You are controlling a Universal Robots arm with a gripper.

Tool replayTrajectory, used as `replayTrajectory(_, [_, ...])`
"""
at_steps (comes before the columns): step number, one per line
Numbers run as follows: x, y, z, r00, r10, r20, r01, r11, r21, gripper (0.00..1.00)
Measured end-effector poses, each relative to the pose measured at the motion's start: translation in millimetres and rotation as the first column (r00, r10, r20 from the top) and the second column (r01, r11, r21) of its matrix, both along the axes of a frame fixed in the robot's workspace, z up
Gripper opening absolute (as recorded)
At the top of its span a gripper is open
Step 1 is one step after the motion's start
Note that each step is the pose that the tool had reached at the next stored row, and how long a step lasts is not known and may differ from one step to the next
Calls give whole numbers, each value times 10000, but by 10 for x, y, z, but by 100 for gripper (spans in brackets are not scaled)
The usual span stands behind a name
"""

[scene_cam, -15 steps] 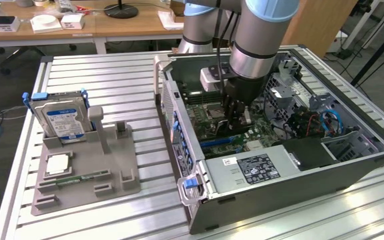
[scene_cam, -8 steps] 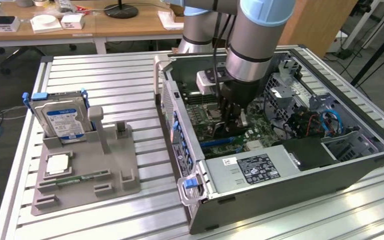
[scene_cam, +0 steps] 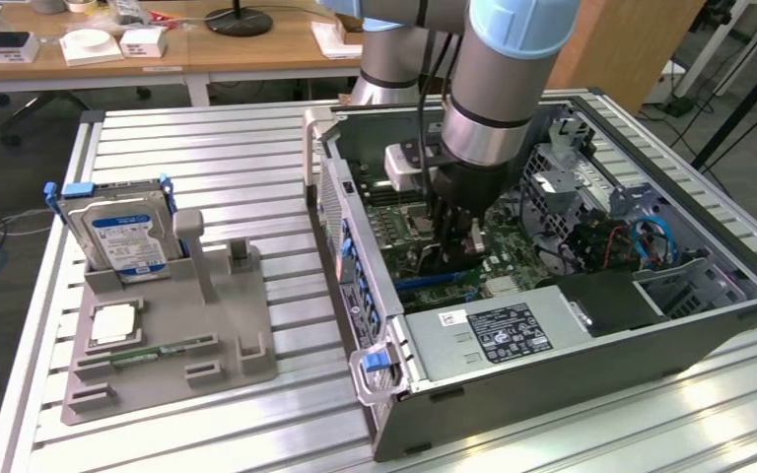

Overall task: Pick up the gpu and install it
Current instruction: 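Insert the gpu into the slot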

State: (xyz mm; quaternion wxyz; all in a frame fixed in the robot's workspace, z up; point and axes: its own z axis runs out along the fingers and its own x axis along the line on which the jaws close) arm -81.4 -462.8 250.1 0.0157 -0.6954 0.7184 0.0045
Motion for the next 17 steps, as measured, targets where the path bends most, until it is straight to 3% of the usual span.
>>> replayTrajectory(17, [-1, 0, -29, 10000, 0, 0, 0, 10000, 0, 27])
